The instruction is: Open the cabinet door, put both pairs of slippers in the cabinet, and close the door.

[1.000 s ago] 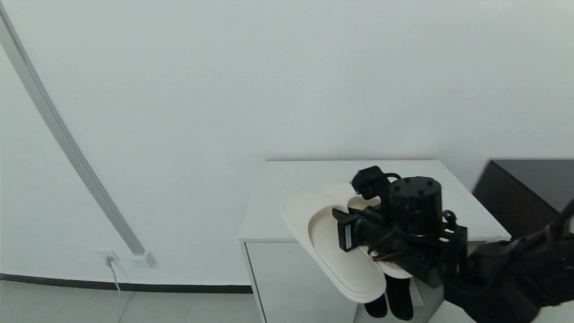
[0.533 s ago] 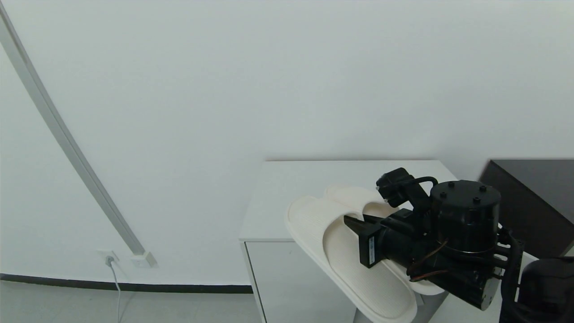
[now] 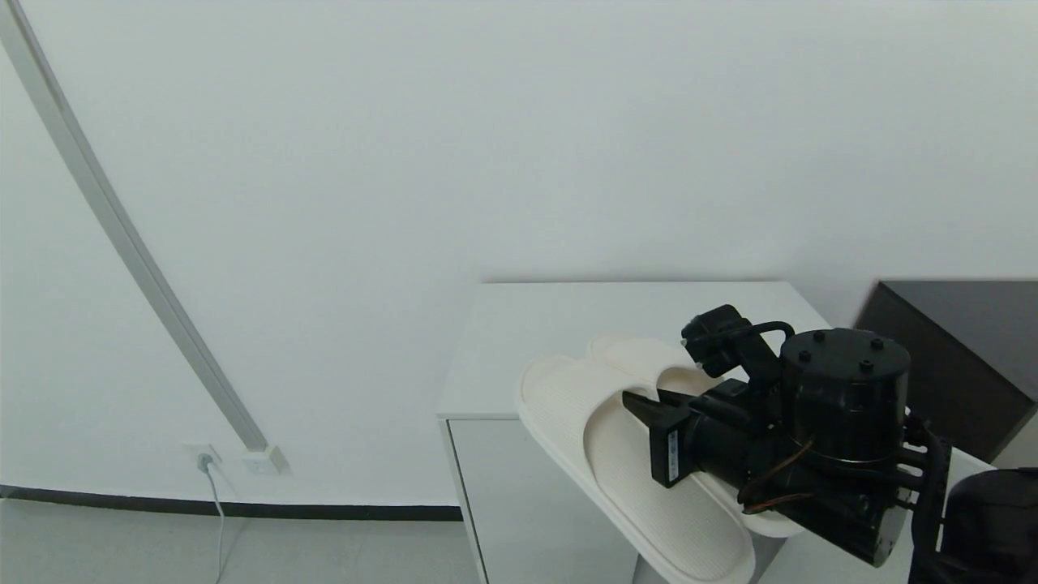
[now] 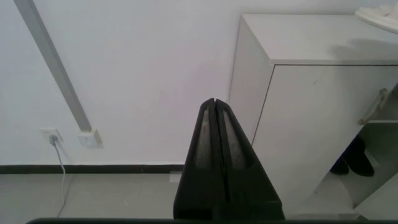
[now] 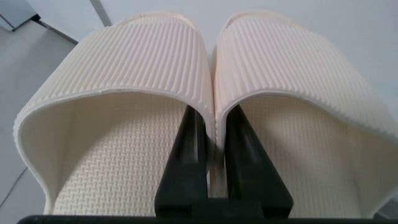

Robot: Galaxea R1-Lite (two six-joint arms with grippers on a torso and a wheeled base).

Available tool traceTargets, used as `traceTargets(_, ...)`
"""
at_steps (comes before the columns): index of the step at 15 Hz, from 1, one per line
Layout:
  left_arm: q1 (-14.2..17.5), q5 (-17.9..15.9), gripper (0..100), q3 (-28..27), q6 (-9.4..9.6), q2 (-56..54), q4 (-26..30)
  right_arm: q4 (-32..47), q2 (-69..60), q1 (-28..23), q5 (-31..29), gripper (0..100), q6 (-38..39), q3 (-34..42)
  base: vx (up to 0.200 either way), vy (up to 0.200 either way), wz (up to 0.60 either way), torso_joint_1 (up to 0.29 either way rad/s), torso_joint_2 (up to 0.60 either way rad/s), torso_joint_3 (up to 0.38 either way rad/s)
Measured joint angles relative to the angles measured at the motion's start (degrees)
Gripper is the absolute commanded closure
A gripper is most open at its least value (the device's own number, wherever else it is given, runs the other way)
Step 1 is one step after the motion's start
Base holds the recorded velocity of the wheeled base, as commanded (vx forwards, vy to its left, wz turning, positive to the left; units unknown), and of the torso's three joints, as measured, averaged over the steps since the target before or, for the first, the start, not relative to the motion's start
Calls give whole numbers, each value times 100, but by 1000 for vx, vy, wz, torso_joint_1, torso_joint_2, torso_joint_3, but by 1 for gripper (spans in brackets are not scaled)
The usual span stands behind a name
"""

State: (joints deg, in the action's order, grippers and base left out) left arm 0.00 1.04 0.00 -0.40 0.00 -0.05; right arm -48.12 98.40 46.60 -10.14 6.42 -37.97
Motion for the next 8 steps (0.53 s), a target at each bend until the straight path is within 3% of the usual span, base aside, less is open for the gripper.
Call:
traceTargets(5,2,-2,100,0,0,0,-5,-11,0,-6,-9,100,0,-12,-200,0,0,-4,2,5)
traceTargets(8,0,-2,100,0,7,0,-2,2,-2,-2,-6,100,-2,-12,0,0,0,0,0,0)
